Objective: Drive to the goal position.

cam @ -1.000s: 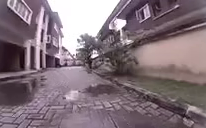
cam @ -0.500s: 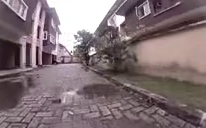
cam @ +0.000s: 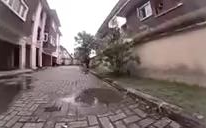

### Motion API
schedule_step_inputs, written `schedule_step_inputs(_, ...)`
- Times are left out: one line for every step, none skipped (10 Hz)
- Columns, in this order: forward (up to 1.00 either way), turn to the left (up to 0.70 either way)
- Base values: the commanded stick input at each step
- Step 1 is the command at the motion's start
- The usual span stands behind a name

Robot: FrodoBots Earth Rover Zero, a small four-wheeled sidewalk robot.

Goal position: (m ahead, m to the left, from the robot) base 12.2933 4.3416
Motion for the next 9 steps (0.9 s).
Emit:
schedule_step_inputs(0.50,0.00)
schedule_step_inputs(0.50,0.00)
schedule_step_inputs(0.50,0.24)
schedule_step_inputs(0.50,0.41)
schedule_step_inputs(0.50,0.08)
schedule_step_inputs(0.50,0.00)
schedule_step_inputs(0.50,0.00)
schedule_step_inputs(0.50,0.00)
schedule_step_inputs(0.50,0.00)
